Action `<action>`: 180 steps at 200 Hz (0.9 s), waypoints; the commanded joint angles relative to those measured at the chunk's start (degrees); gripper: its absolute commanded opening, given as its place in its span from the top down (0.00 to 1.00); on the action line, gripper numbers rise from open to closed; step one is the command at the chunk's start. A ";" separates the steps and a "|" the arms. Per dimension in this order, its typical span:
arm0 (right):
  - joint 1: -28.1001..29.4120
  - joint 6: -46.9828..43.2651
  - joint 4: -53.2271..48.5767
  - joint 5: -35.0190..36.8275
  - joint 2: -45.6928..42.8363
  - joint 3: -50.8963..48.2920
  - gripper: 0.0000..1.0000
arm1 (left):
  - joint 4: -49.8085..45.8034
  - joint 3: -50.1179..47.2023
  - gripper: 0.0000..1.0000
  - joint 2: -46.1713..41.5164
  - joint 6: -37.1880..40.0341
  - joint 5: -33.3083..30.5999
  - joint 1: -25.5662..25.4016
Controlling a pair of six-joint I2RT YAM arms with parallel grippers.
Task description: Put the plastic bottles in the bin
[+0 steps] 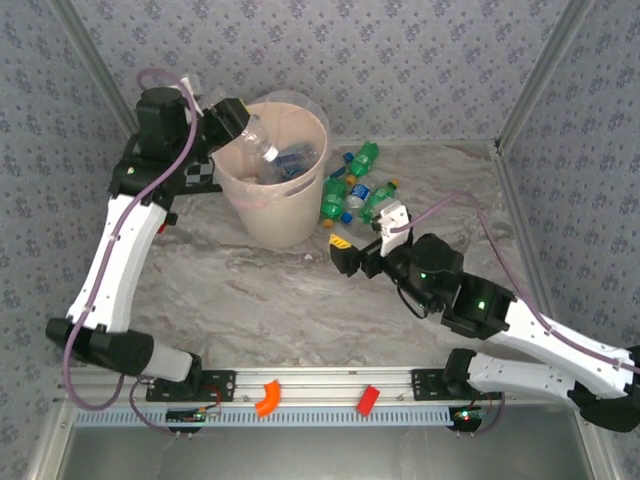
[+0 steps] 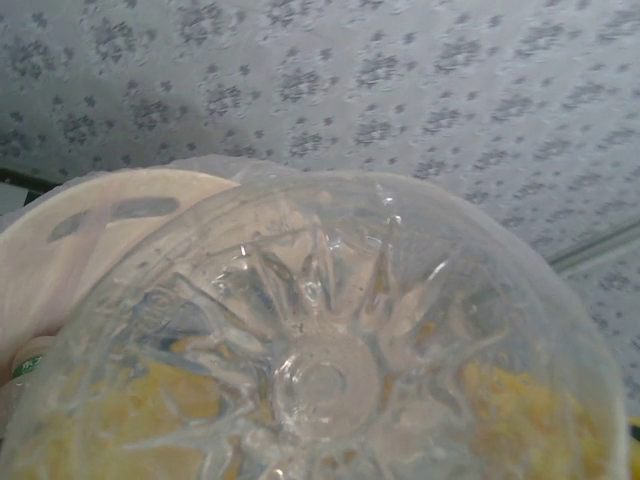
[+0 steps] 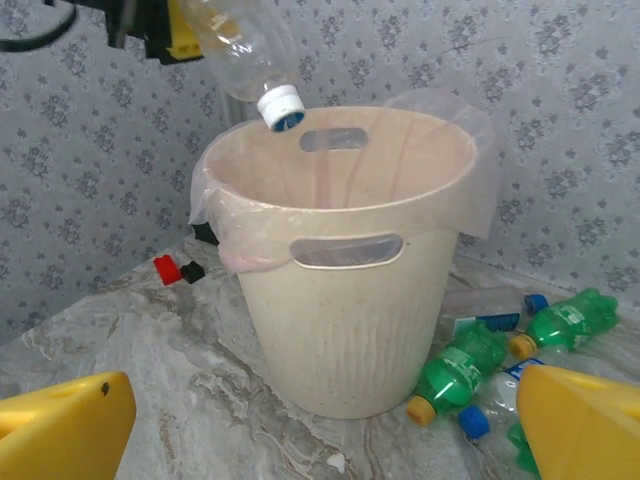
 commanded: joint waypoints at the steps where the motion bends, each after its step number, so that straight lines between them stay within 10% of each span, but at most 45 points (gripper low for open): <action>1: -0.44 1.30 -0.67 2.62 -3.19 -1.96 0.00 | -3.42 4.63 0.44 2.64 -2.56 -2.09 0.47; 38: -0.69 1.46 -1.95 2.74 -5.24 -2.99 0.00 | -4.92 5.19 0.40 5.84 -6.22 -1.46 0.84; 73: -0.89 1.43 -2.01 3.21 -5.67 -3.17 0.00 | -6.74 5.52 0.01 5.54 -6.72 -2.43 0.78; 180: -3.29 3.58 -3.01 2.21 -0.06 -0.31 0.00 | -10.94 5.83 0.00 -0.65 -1.74 -4.48 0.93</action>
